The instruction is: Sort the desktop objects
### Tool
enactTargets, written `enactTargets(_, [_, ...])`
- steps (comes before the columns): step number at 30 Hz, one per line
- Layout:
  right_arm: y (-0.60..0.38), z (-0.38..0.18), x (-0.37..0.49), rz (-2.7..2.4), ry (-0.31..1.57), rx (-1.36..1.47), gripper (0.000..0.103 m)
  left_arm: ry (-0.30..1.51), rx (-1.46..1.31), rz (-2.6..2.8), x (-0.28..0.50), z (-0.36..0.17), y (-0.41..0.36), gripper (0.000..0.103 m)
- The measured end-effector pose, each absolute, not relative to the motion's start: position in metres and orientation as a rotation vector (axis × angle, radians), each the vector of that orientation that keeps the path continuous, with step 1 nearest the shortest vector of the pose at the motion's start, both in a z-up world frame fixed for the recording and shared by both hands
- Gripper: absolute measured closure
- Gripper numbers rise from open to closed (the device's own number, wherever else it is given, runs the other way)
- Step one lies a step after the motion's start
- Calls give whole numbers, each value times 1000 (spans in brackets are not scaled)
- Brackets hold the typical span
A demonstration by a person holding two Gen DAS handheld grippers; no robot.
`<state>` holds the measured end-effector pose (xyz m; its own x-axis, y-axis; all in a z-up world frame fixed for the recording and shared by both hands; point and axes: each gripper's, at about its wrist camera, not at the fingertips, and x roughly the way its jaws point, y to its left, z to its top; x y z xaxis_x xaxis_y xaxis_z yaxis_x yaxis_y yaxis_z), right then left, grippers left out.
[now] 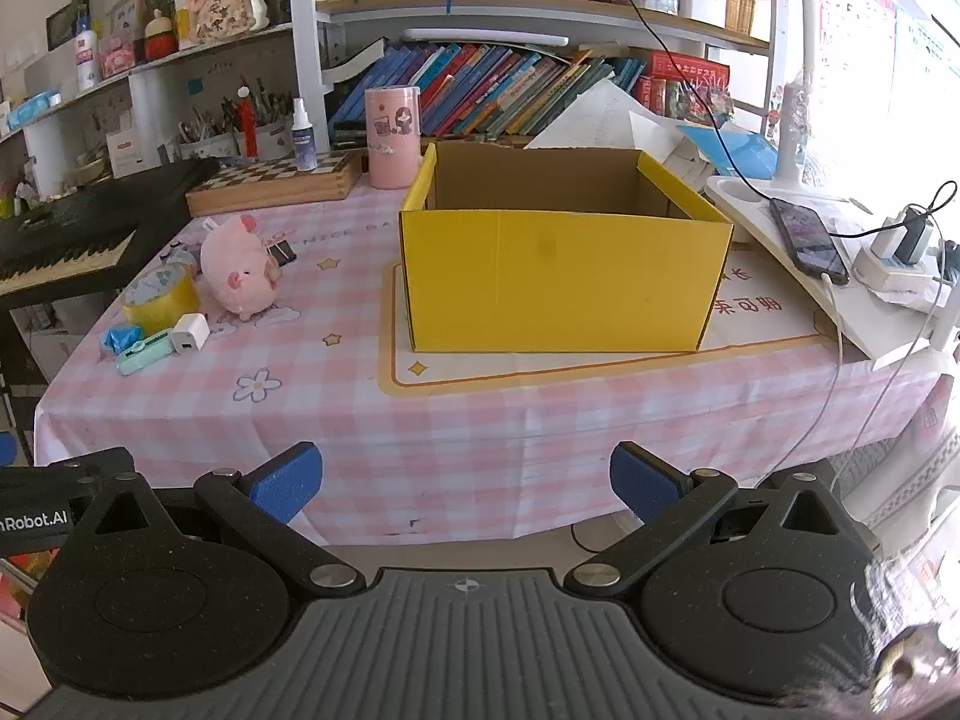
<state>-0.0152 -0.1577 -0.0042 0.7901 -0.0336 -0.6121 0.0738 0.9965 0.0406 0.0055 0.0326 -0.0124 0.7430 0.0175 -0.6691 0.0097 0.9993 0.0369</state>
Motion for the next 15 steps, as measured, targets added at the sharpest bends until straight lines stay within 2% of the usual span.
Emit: enactTargets(15, [-157,-2,-16,-57,657,64,0,737,40,5,7,-13,34,5])
